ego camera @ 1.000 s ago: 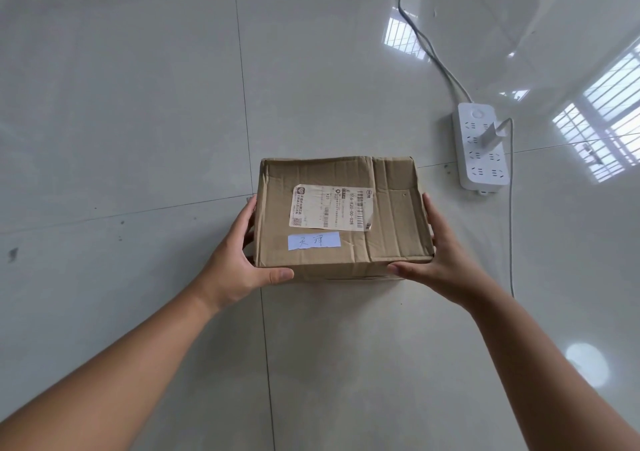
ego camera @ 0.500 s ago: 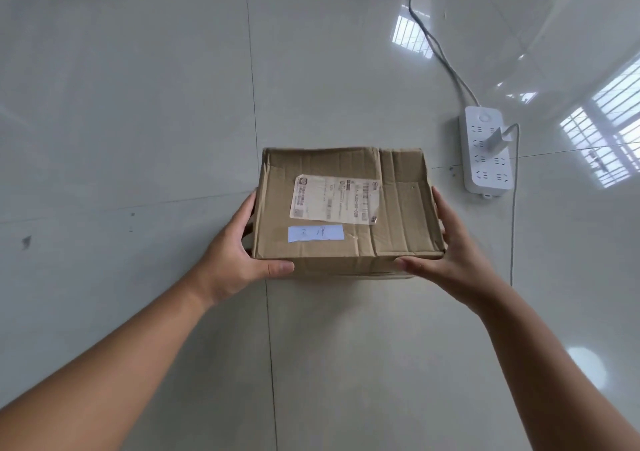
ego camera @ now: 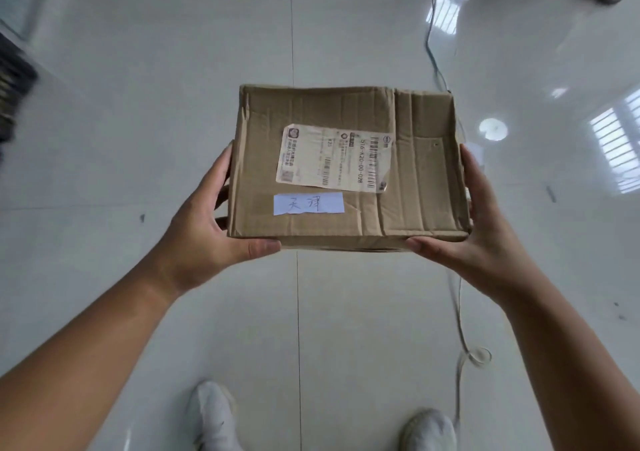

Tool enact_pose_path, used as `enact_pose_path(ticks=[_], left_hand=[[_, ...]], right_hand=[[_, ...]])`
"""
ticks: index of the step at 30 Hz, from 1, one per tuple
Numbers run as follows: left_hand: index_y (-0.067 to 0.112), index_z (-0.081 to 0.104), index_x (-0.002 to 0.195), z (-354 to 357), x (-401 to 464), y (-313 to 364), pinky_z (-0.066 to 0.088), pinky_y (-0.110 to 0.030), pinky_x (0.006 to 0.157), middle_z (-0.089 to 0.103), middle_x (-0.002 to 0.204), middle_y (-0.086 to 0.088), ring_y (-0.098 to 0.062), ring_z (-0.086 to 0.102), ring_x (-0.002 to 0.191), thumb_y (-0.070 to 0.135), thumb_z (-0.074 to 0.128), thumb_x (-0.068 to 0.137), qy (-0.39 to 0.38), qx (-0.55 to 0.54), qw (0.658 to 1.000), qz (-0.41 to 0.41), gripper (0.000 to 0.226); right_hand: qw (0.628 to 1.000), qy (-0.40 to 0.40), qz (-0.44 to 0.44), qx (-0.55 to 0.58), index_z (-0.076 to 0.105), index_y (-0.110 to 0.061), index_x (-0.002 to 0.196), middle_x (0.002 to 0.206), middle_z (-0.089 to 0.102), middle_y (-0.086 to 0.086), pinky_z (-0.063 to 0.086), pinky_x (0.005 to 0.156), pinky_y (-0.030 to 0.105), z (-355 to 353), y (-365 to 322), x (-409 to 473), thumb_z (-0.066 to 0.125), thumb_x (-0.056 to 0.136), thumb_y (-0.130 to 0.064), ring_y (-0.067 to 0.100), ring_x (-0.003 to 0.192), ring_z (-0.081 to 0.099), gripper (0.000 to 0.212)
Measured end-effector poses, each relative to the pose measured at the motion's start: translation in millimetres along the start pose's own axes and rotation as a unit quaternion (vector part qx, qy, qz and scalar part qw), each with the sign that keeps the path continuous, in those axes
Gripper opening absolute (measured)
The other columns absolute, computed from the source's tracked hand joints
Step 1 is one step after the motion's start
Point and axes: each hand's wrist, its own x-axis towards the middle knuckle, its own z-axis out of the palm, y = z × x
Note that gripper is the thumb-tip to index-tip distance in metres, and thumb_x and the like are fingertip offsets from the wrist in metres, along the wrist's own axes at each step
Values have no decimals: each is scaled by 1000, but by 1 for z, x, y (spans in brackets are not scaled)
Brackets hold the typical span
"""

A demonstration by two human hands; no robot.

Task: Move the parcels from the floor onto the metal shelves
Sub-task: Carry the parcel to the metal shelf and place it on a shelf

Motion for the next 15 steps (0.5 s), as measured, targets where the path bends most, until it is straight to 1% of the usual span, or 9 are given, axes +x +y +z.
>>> enact_pose_path(ticks=[3, 6, 7, 9, 10, 11, 12, 14, 15], left_hand=[[43, 22, 167, -21, -23, 60, 54, -49, 111, 51, 162, 17, -14, 49, 152, 39, 95, 58, 11, 0, 1000, 7, 131], [42, 22, 167, -40, -43, 117, 54, -50, 111, 52, 162, 15, -13, 49, 152, 33, 98, 60, 24, -1, 1000, 4, 132], [43, 22, 167, -46, -49, 135, 54, -50, 111, 52, 162, 15, -14, 49, 152, 30, 98, 61, 28, -1, 1000, 3, 131], [43, 23, 167, -58, -61, 169, 54, -50, 111, 53, 161, 14, -14, 50, 151, 33, 98, 59, 35, -7, 999, 5, 131], [43, 23, 167, -62, -67, 186, 54, -50, 111, 53, 161, 14, -15, 50, 151, 36, 97, 58, 40, -10, 999, 4, 131], [43, 23, 167, -67, -74, 204, 54, -51, 112, 53, 161, 14, -15, 50, 151, 38, 96, 57, 46, -14, 999, 2, 131], [44, 23, 167, -71, -82, 222, 53, -52, 112, 54, 161, 15, -15, 50, 151, 39, 95, 57, 52, -17, 998, -1, 132], [44, 24, 167, -80, -96, 258, 53, -50, 113, 55, 159, 17, -13, 50, 151, 40, 95, 56, 63, -23, 998, 3, 132], [44, 24, 166, -85, -103, 275, 53, -49, 113, 55, 159, 19, -12, 51, 151, 40, 95, 56, 68, -28, 997, 7, 131]], right_hand=[[1000, -12, -11, -8, 15, -46, 167, 170, 33, -11, 45, 120, 57, -25, -64, -10, 83, 56, -84, 16, 153, 43, 135], [999, -24, -30, -20, 13, -40, 168, 170, 33, -5, 43, 122, 53, -50, -122, -18, 80, 59, -85, 15, 155, 40, 135], [999, -26, -30, -20, 13, -42, 168, 170, 34, -5, 43, 122, 48, -58, -141, -20, 80, 58, -85, 14, 154, 41, 136], [999, -32, -25, -19, 13, -48, 166, 167, 34, -10, 46, 115, 31, -74, -180, -23, 79, 55, -88, 7, 149, 45, 135], [999, -38, -27, -20, 13, -55, 163, 165, 34, -16, 47, 110, 22, -81, -199, -25, 78, 54, -89, 1, 146, 45, 132], [998, -46, -36, -24, 12, -63, 159, 163, 33, -21, 46, 107, 15, -88, -219, -27, 77, 55, -90, -5, 144, 43, 126], [997, -52, -47, -27, 12, -70, 155, 161, 32, -26, 47, 108, 16, -96, -238, -29, 76, 56, -91, -6, 145, 42, 120], [995, -62, -69, -27, 12, -75, 150, 160, 29, -32, 47, 115, 33, -112, -274, -31, 77, 57, -90, 4, 151, 40, 114], [994, -68, -76, -28, 11, -76, 150, 160, 29, -32, 47, 116, 38, -120, -292, -31, 77, 58, -89, 5, 152, 39, 114]])
